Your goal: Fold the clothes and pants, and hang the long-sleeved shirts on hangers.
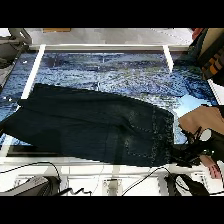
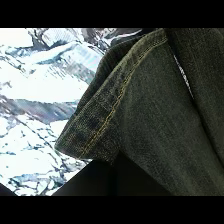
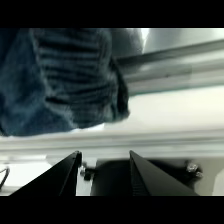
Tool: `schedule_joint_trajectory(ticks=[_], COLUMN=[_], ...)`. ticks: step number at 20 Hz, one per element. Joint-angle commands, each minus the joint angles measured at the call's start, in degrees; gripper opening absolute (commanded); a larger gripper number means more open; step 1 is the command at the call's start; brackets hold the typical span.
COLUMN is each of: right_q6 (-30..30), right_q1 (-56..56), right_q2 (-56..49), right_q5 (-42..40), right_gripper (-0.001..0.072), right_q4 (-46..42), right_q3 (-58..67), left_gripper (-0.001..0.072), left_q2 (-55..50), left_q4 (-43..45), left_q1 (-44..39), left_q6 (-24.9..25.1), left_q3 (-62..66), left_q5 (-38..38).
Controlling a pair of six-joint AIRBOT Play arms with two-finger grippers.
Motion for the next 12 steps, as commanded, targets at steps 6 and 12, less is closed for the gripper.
schedule_joint_trajectory(ticks=[6,12], right_q6=[-0.3,-7.8], right_q1=[0.0,0.0], right_q2=[-5.2,-16.7], right_q5=[-8.5,-2.7], right_gripper=[0.0400,0.0038], right_q4=[8.2,10.1], right_q3=[0.9,1.0], left_gripper=[0.0021,0.0020], left_q2=[0.0,0.5], left_q4=[0.0,-0.1], left_q1=[0.0,0.0], left_q6=[0.1,0.0], left_q3=[0.0,0.0], left_q5=[-0.5,-6.1])
